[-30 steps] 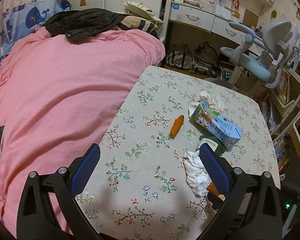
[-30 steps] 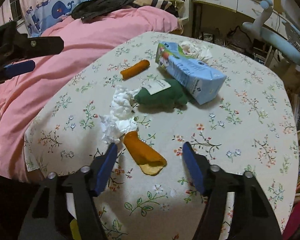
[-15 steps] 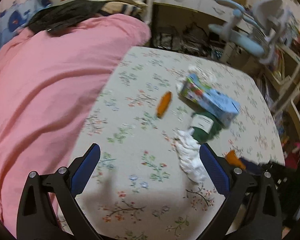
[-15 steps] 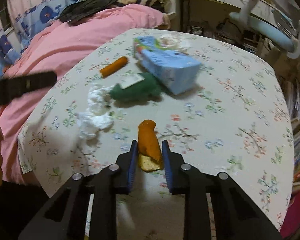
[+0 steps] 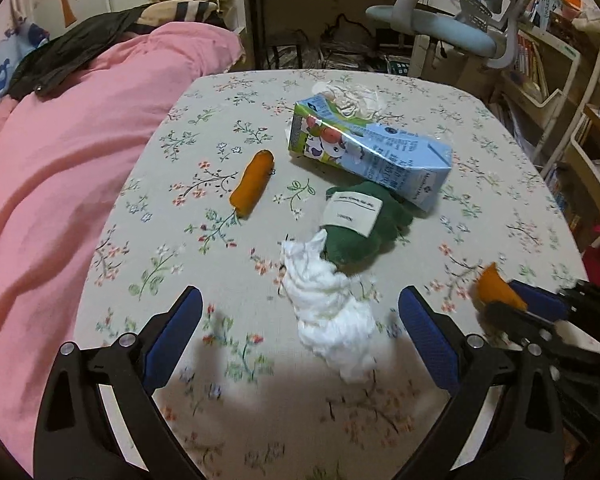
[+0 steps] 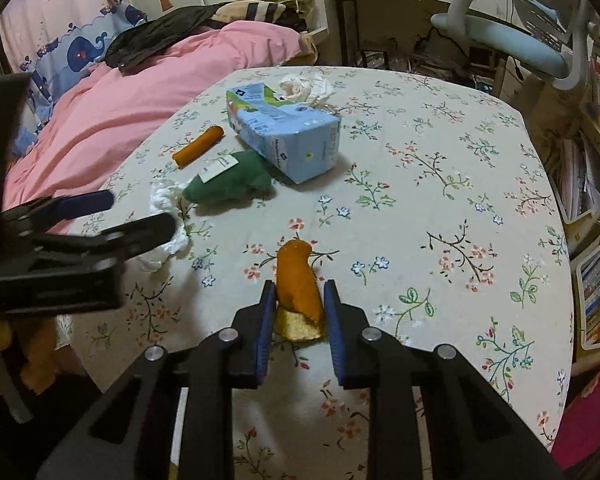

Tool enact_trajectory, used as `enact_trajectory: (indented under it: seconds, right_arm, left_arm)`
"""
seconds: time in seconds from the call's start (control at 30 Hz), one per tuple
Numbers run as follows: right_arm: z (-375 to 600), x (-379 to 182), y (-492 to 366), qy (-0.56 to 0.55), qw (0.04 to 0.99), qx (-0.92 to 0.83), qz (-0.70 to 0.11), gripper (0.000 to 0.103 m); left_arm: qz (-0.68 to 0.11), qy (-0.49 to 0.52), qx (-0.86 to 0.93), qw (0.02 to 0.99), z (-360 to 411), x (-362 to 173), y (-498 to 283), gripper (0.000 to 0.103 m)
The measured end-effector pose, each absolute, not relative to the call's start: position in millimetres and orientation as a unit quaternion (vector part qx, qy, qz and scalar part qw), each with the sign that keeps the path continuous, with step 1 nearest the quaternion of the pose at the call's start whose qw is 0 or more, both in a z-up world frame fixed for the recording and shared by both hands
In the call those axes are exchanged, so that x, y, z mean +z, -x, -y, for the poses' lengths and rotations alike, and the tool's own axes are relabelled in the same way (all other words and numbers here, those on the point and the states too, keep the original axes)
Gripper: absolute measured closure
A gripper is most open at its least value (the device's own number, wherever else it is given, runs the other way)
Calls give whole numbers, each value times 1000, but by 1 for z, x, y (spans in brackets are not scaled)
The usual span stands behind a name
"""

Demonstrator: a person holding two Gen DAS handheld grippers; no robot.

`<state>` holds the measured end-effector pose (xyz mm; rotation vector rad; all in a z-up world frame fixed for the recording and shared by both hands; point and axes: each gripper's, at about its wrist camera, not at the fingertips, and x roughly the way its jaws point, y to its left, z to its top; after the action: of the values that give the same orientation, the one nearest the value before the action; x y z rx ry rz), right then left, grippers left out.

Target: Collect trash

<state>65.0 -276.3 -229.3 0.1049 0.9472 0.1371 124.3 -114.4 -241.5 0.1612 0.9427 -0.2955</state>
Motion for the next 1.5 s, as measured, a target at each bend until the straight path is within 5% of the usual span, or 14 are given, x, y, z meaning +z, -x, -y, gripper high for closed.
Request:
enact_trajectory:
  seconds: [0.03, 0.1, 0.17, 1.1, 1.27, 1.5]
  right_arm:
    - [276, -229, -65, -50, 887, 67, -455, 78]
    - [275, -227, -65, -46, 888, 68, -452, 78]
    - [275, -227, -64, -44, 888, 69, -452, 78]
    - [247, -198, -15, -46, 901, 98, -420, 78]
    - [260, -205, -27, -44, 903, 62, -422, 56]
    - [263, -236, -65, -48, 886, 51, -459, 55]
  left_arm:
    - [-456, -77, -148, 874, 115, -245, -128, 29]
    - [-478, -69, -170, 859, 114, -252, -134, 68]
    - [-476, -64, -179, 859, 112, -249, -135, 84]
    - [-442, 31, -208, 872, 56, -203, -38, 84]
    - [-446, 40, -216, 868, 47, -206, -6, 84]
    - [-480, 17, -245, 842, 51, -227, 48, 84]
